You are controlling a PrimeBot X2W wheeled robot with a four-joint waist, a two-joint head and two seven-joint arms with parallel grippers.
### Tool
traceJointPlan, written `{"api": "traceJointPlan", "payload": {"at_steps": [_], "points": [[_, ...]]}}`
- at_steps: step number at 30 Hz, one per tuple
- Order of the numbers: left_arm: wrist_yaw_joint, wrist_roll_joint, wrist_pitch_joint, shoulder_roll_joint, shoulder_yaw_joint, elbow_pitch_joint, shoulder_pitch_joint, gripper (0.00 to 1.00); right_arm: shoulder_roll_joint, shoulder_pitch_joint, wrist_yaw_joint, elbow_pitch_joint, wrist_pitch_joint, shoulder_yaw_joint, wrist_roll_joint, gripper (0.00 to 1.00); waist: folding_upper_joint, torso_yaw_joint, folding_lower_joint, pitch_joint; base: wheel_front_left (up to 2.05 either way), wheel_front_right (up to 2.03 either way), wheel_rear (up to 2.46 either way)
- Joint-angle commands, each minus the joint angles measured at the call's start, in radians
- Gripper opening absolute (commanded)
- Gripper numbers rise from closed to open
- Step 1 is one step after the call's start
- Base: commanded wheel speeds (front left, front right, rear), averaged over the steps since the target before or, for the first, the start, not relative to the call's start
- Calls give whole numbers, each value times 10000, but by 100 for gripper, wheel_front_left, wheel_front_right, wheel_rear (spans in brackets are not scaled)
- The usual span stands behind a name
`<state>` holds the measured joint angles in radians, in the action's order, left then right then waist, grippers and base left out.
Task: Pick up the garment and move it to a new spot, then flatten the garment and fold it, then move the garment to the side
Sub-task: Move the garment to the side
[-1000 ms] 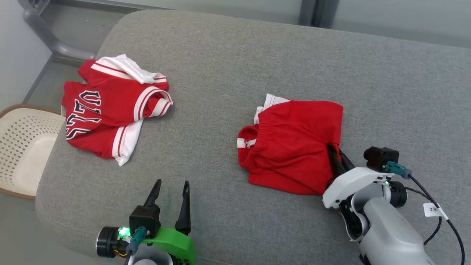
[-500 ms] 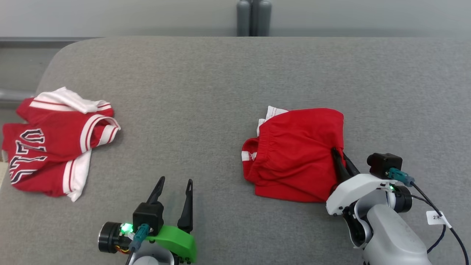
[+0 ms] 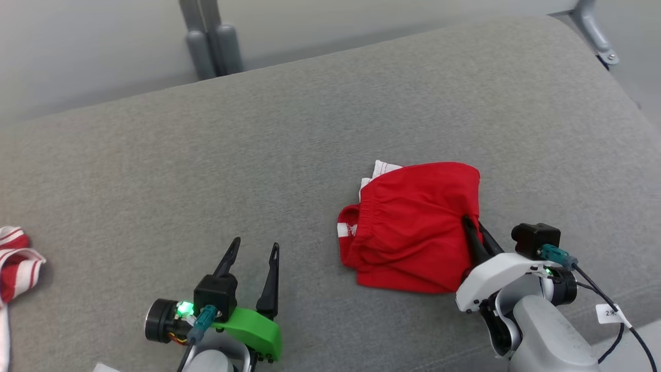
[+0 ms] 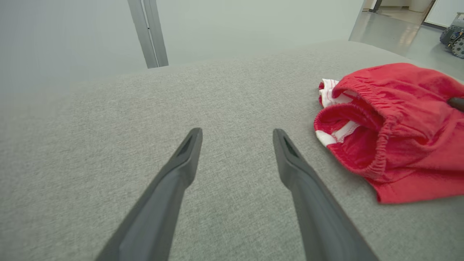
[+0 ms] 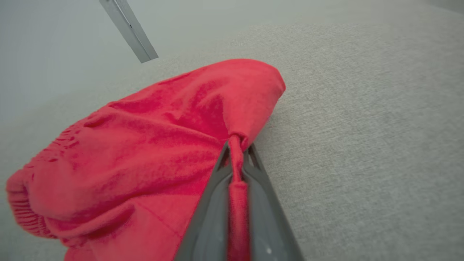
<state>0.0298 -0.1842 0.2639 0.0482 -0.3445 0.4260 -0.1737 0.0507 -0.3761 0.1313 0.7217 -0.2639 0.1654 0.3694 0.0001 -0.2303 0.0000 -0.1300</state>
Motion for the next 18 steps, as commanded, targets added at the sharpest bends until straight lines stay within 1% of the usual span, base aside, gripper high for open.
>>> {"api": "traceJointPlan", "payload": {"at_steps": [1, 7, 11, 14, 18], "points": [[-22, -32, 6, 47, -8, -42, -171, 100, 4, 109, -11, -60, -5, 65, 113, 0, -1, -1629, 0, 14, 0, 0, 0], [-96, 43, 4, 50, -138, -106, -343, 100, 4, 170, -11, -218, -5, 439, 399, 0, -1, -2599, 0, -167, 0, 0, 0], [-101, 127, 5, 53, -205, -90, -400, 100, 3, 189, -11, -316, -5, 637, 475, 0, -1, -2921, 0, -327, 0, 0, 0], [-168, 191, 5, 54, -248, -50, -484, 100, -3, 67, -10, -321, -5, 829, 319, 0, -1, -2928, 0, -474, 0, 0, 0], [-273, 367, 4, 59, -361, -16, -609, 100, 1, -297, -10, -220, -5, 684, -85, 0, -1, -2610, 0, -773, 0, 0, 0]]}}
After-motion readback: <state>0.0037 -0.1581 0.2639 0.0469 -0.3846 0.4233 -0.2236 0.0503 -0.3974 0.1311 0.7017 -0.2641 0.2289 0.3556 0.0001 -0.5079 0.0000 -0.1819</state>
